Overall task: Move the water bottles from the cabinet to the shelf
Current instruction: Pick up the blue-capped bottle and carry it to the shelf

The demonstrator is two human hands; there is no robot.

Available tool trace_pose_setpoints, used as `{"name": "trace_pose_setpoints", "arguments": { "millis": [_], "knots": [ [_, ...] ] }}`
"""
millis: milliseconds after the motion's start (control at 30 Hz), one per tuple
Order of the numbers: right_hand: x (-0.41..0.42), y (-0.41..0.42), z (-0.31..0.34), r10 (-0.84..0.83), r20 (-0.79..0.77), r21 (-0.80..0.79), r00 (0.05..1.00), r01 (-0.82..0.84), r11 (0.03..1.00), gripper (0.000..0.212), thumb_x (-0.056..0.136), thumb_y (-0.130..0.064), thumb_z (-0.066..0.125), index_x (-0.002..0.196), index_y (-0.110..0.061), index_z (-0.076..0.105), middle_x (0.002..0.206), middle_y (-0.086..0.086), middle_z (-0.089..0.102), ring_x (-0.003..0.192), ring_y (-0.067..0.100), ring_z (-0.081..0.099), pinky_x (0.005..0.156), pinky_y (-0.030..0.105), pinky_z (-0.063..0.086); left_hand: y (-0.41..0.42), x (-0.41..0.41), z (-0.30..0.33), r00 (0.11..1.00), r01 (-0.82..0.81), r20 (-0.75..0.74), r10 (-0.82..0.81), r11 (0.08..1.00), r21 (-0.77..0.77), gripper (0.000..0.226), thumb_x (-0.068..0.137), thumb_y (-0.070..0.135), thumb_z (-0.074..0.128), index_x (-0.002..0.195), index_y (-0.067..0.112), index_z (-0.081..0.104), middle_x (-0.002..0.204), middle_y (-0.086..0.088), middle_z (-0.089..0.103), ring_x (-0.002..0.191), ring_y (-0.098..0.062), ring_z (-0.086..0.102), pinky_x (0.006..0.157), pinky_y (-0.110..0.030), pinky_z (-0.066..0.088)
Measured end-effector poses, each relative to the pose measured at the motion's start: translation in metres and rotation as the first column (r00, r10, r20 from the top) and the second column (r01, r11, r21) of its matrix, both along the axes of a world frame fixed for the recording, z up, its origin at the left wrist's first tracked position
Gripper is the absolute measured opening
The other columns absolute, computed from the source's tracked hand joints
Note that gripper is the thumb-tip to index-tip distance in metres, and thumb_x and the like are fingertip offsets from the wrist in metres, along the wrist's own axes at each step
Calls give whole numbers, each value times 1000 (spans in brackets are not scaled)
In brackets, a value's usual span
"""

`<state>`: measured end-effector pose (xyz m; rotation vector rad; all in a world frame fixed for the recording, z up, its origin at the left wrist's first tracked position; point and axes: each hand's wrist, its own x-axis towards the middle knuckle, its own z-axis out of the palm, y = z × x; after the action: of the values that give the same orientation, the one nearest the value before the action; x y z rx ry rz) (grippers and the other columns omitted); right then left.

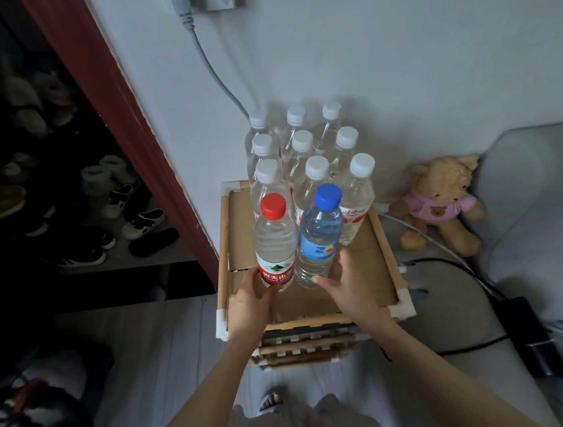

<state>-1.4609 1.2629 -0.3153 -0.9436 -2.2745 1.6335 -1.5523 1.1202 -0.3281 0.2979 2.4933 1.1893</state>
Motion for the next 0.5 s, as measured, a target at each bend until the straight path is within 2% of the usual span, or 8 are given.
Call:
{"name": "trace_pose_setpoints", "arguments": {
  "millis": [100, 233, 400, 500],
  "knots": [
    [0, 1, 1, 16, 8, 24, 1000, -16, 1000, 66, 82, -16, 67, 137, -18, 31, 136, -1, 49, 124, 13, 46, 97, 25, 37, 1, 2, 0, 1000, -14, 0, 14, 1000, 1, 47, 82, 30, 65, 125, 17, 50, 117, -7, 64, 105, -28, 58, 81, -31, 42],
    [-1, 4, 2, 33, 20, 31, 999, -33, 999, 70, 80, -18, 69, 137, -21, 28, 139, 0, 46, 127, 17, 43, 106, 37, 36, 2, 3, 1, 1000, -19, 23, 19, 1000, -4, 46, 83, 31, 65, 124, 18, 49, 115, -6, 65, 103, -27, 59, 80, -31, 42],
    [-1, 7, 3, 50, 38, 3, 998, -50, 999, 70, 80, -19, 70, 136, -22, 29, 136, -4, 46, 124, 13, 43, 100, 29, 35, 2, 0, 2, 999, 3, 47, -1, 999, -32, 47, 82, 31, 66, 123, 17, 49, 113, -6, 66, 101, -27, 59, 76, -27, 38],
    [-2, 6, 1, 48, 26, -32, 999, -47, 998, 71, 79, -18, 71, 136, -23, 28, 128, -10, 46, 116, 6, 42, 95, 26, 34, 1, 0, 4, 999, 13, 54, -11, 1000, -22, 49, 81, 34, 66, 124, 18, 48, 114, -6, 66, 103, -27, 59, 81, -31, 43]
  ]
}}
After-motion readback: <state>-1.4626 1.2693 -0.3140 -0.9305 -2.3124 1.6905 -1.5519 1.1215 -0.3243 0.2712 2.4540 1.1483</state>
